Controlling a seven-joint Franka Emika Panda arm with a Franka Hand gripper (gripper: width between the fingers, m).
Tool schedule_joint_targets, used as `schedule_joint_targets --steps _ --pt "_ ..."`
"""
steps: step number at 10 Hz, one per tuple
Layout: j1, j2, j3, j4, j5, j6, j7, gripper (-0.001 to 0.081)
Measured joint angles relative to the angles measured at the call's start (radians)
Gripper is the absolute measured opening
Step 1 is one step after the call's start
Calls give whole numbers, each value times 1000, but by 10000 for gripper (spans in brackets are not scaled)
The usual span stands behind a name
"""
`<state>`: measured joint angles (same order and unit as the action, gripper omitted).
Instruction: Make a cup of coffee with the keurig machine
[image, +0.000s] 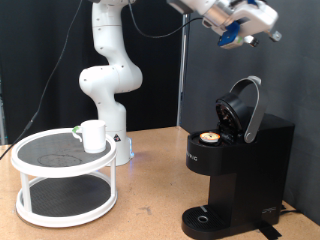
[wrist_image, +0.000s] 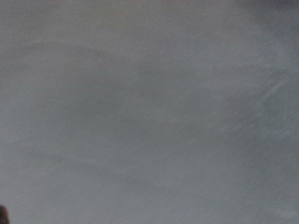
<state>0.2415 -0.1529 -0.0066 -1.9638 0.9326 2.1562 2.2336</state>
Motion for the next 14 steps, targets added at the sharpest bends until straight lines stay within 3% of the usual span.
schedule_joint_targets --steps 2,5,10,11,12,13,14 --pt "7 41 38 47 -77 -11 70 734" --pt "17 101 81 99 -107 -21 127 734" --pt "17 131 101 103 -151 -54 122 734" --pt "16 130 101 94 -158 -58 112 706" --pt "16 129 100 84 -167 -65 110 528" --pt "15 129 100 72 -177 -65 110 528" --pt "15 128 98 60 -181 -65 109 346"
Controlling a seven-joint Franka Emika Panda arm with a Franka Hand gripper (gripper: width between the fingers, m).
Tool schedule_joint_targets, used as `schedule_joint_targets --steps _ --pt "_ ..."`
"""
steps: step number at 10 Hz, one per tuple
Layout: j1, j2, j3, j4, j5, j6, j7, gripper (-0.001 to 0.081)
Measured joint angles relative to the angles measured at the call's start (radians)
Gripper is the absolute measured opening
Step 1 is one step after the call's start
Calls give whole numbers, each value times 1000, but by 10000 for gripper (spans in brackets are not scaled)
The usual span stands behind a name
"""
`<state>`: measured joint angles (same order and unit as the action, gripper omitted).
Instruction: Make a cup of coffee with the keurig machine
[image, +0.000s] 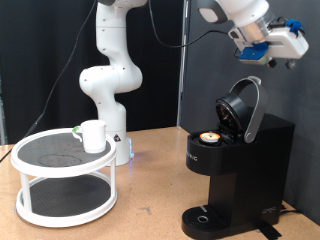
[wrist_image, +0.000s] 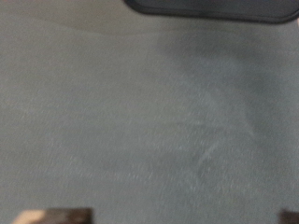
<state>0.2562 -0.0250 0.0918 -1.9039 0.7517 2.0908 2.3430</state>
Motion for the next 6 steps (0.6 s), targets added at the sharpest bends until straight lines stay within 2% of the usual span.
schedule_joint_targets --steps 1,3,6 --pt "-1 -2 -2 -12 0 0 -3 346" --pt "-5 -5 -4 -32 0 2 -11 55" --pt "-14 -12 -7 -54 0 9 -40 16"
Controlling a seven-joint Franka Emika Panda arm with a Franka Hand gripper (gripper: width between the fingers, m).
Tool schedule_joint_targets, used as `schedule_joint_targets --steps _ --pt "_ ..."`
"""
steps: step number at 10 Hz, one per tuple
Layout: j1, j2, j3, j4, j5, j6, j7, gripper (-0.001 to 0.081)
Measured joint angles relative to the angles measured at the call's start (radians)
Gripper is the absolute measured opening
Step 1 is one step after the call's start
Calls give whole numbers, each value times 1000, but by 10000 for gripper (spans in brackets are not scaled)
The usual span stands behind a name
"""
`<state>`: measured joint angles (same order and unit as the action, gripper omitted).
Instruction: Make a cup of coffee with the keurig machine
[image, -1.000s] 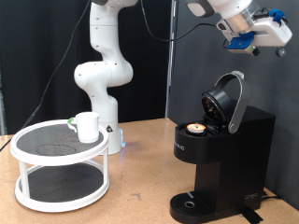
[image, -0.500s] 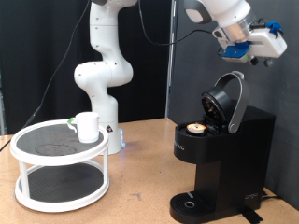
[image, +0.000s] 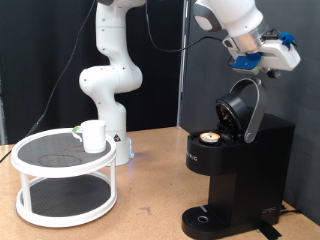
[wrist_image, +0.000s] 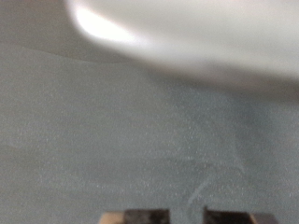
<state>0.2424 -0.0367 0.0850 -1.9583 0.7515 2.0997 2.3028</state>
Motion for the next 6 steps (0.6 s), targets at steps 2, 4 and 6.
schedule_joint_targets --steps 2,4,6 --pt "-8 -17 -5 -25 0 -1 -18 3" --pt "-17 -41 -12 -55 0 -1 -47 1" --pt "-23 -71 -22 -87 0 -2 -75 0"
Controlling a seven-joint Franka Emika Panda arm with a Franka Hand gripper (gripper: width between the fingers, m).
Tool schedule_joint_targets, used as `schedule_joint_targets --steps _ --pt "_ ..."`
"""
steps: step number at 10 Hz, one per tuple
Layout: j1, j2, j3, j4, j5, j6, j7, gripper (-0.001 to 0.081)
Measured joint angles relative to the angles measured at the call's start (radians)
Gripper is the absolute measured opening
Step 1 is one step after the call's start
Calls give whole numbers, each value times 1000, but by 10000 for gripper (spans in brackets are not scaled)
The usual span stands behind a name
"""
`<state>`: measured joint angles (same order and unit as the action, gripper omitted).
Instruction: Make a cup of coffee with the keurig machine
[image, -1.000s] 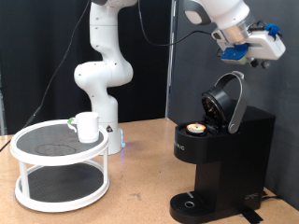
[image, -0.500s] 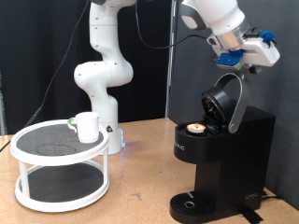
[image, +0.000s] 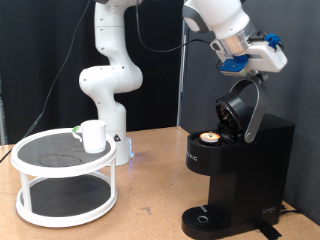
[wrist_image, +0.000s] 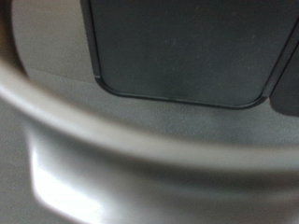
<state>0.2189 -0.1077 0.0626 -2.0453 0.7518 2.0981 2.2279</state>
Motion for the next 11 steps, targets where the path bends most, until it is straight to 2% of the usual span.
schedule_joint_targets --steps 4,11 --pt "-21 -49 -13 -47 0 10 -5 0" --pt "-115 -87 -61 -79 -112 -8 61 0"
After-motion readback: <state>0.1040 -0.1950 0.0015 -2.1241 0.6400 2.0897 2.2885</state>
